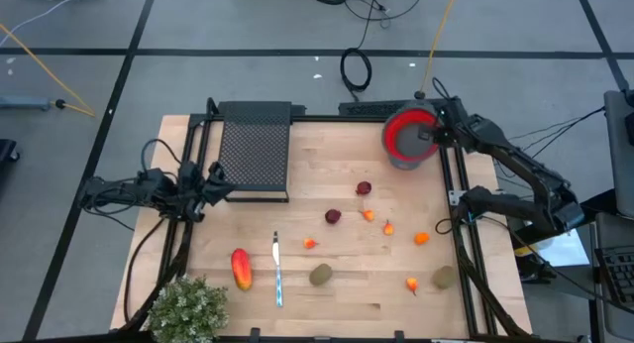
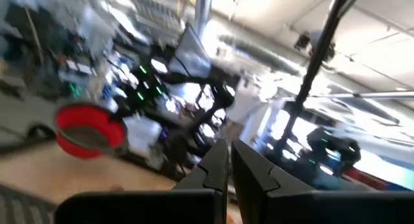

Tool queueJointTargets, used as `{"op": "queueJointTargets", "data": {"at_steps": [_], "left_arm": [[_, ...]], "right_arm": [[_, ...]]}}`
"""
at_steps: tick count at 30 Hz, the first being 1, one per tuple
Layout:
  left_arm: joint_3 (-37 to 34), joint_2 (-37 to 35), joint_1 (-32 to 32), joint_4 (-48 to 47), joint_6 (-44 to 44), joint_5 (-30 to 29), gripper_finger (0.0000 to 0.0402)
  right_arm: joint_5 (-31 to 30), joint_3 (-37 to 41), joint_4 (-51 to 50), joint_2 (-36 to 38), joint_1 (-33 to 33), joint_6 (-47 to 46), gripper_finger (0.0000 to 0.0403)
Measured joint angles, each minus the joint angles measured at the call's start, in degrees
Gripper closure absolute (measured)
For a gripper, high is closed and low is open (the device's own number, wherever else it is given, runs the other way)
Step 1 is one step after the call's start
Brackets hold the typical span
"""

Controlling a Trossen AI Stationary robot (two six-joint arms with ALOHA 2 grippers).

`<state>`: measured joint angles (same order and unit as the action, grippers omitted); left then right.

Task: Pick & Place Fruit
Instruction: Put the red strainer bowl on the shelf

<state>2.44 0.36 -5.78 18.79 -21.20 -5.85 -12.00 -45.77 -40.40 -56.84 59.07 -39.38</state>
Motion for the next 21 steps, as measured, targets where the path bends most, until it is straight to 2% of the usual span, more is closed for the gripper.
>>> {"op": "queueJointTargets", "data": {"at_steps": [11,17,21], "left_arm": [[0.0,0.0,0.0,9.9,10.6,-6.3,0.0382],[0.0,1.4,0.0,13.0,15.2,-11.1,0.0382],[0.0,5.2,0.0,16.6,15.6,-14.4,0.0382]], "right_arm": [[6.3,-0.1,14.5,4.9,-8.7,-2.0,0.0395],[6.3,-0.1,26.9,4.2,-15.8,-2.9,0.0395],[6.2,-0.1,33.5,3.0,-19.9,-3.4,0.0395]]}}
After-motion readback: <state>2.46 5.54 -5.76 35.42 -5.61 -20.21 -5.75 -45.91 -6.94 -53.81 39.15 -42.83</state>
